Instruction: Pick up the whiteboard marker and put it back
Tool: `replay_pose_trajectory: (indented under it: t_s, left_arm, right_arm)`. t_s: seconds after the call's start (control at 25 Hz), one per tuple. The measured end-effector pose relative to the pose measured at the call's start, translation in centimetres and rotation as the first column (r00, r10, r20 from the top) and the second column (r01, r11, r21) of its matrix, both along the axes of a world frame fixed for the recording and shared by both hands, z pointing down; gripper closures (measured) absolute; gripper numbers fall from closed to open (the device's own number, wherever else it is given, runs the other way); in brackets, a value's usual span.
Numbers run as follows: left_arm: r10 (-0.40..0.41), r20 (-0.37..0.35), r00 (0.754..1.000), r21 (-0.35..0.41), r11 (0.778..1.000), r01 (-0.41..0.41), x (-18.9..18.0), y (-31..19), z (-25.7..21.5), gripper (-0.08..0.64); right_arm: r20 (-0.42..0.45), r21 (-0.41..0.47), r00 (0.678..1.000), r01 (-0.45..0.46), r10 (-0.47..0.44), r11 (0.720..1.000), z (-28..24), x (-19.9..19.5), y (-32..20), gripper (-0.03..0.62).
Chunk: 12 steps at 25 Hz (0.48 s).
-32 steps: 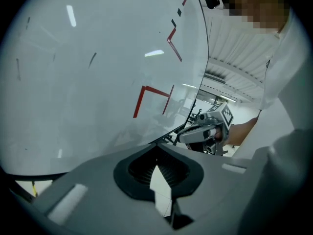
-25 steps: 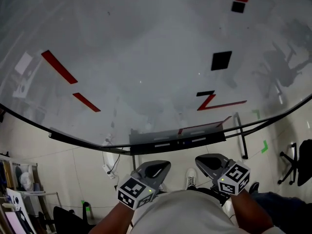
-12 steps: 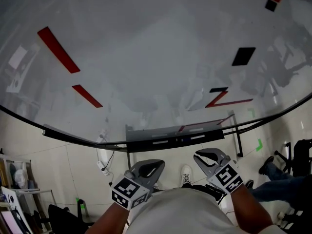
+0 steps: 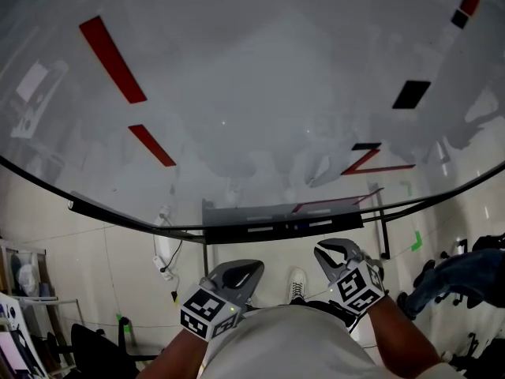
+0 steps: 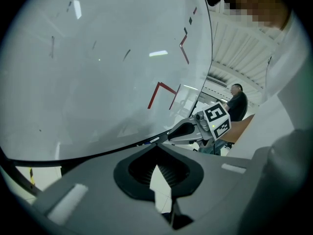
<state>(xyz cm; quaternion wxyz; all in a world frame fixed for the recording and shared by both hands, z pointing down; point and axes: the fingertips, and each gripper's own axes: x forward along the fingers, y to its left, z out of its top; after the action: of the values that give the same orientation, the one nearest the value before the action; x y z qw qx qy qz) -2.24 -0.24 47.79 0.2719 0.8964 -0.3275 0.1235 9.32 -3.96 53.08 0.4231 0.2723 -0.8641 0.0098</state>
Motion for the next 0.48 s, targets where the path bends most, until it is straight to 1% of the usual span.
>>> replay_pose_trajectory:
  t_s: [0.12,0.32,0.48]
  left_arm:
    - [0.004,0.001,1.000,0.000,1.000,-0.004,-0.1,0.2,0.0,0.543]
    - [0.003,-0.005,1.000,0.000,1.000,-0.003,0.0,0.2,-0.2,0.543]
    - [0.008,0.001,1.000,0.006,1.000,-0.008,0.0,0.2,-0.5,0.543]
  right_arm:
    - [-0.001,-0.014,1.000,-0.006,0.006,1.000,0.7,0.2,-0.4,0.558]
    - [-0.056,-0.005,0.998,0.021,-0.021,1.000,1.8,0.2,-1.2,0.558]
    - [-0.074,-0.007,0.997,0.023,-0.024,1.000,2.3,0.3,-1.7,0.558]
